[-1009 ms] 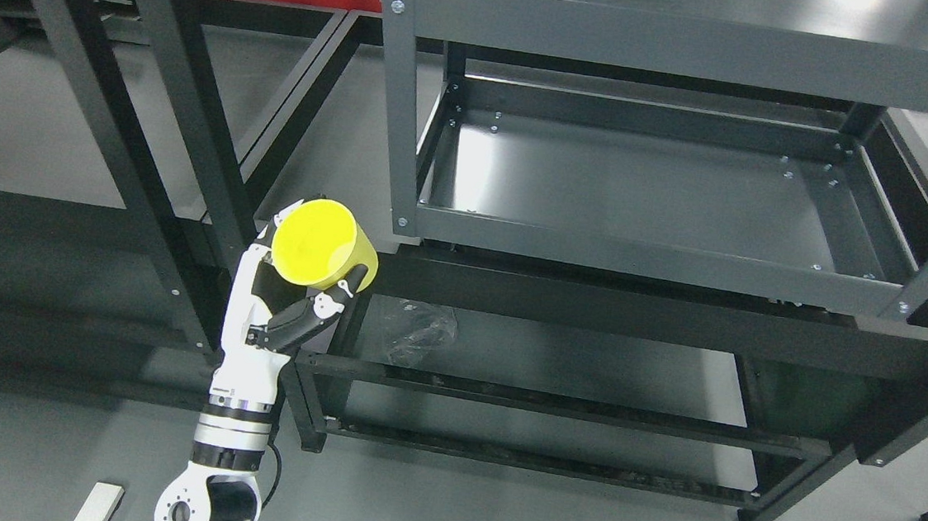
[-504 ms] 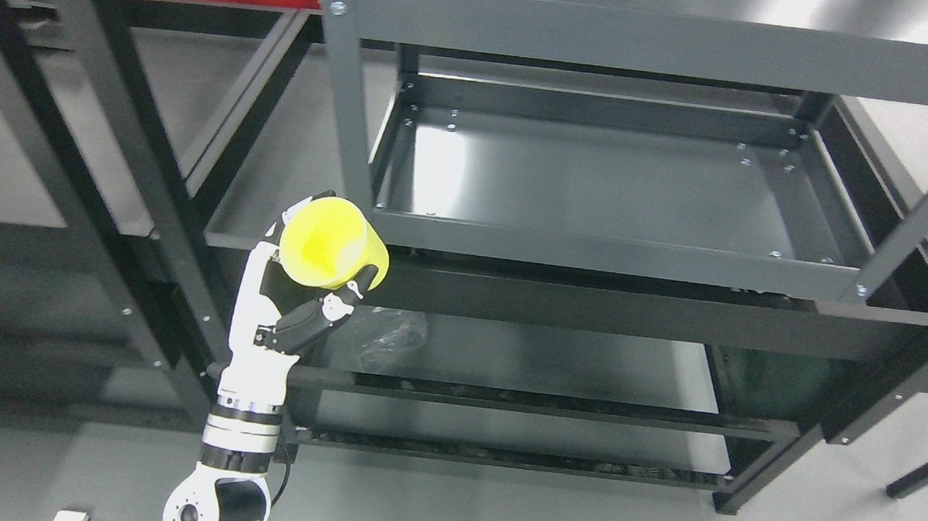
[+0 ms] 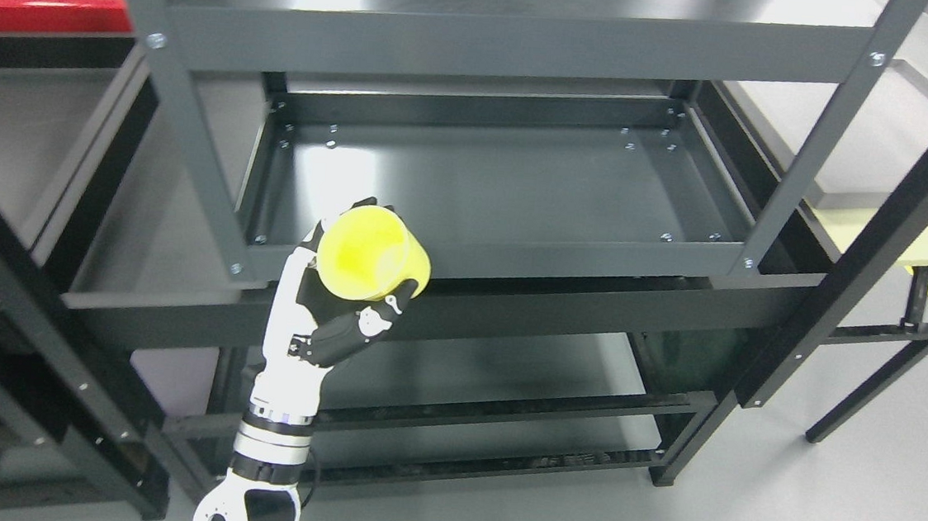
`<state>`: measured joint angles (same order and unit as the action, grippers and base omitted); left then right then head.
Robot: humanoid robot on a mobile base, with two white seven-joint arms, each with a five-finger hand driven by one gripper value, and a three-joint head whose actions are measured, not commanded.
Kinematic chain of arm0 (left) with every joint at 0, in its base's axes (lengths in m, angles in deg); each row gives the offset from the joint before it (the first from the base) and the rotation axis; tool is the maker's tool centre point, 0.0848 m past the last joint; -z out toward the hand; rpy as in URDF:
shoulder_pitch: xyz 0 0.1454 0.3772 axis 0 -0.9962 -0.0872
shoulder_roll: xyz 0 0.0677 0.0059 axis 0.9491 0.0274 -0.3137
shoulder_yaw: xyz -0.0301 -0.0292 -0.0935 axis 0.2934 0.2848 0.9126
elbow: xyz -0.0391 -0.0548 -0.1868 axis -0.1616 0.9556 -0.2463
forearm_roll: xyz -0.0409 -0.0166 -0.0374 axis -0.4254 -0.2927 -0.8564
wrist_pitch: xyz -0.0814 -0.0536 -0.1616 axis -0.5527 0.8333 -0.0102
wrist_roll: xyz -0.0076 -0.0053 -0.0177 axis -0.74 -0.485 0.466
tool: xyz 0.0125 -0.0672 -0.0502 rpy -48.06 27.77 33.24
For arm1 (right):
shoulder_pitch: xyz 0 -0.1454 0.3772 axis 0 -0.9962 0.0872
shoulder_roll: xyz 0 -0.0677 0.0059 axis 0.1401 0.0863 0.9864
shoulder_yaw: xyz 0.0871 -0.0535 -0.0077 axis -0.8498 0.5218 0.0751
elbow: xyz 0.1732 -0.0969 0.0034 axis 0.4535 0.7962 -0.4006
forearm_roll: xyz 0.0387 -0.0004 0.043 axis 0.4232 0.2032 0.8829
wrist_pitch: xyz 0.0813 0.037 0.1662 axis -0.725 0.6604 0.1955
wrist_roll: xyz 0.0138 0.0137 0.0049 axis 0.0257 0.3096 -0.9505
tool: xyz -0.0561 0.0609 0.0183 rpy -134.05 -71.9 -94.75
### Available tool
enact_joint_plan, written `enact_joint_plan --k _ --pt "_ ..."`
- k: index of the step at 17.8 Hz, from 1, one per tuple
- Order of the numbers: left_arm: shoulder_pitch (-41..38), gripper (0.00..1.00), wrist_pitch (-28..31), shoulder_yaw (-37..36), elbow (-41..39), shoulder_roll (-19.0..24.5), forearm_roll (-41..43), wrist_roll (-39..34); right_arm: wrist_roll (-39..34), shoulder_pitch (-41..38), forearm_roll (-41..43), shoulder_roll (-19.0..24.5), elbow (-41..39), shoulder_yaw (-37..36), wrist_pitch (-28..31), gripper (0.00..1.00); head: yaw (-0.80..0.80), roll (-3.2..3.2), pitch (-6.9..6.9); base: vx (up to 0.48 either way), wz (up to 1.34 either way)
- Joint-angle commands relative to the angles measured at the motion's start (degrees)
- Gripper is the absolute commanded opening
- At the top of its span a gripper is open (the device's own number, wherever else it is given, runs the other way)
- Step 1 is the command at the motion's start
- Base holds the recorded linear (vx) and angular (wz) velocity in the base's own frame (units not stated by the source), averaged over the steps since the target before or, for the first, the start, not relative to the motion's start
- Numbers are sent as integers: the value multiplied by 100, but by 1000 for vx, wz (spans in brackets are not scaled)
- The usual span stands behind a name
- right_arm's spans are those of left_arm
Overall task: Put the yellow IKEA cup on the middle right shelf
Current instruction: 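Raise the left arm and set the cup onto the upper shelf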
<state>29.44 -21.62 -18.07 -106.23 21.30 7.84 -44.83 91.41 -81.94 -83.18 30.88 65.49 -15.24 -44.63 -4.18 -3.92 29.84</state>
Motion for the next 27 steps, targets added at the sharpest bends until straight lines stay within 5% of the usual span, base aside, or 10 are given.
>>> enact_joint_plan --k 1,6,14,21,24,27 --pt "779 1 -109 -754 -71 100 0 7 22 -79 141 -100 0 97 5 99 0 0 0 112 -204" --pt "1957 1 -109 -1807 -176 100 9 -2 22 -79 141 -100 0 97 5 99 0 0 -1 143 -68" --pt "3662 0 101 -2319 -247 100 -17 -55 22 -79 141 -100 0 97 5 99 0 0 -1 92 209" --pt "4972 0 1427 -2407 -282 100 -1132 -1441 22 -79 141 -100 0 97 5 99 0 0 -1 70 224" --pt "5220 0 2735 -2398 -230 100 -2158 -1996 22 -79 141 -100 0 97 5 99 0 0 -1 54 165" --pt "5500 0 3414 -2398 322 100 -3074 -2436 22 -79 141 -100 0 97 5 99 0 0 -1 41 119"
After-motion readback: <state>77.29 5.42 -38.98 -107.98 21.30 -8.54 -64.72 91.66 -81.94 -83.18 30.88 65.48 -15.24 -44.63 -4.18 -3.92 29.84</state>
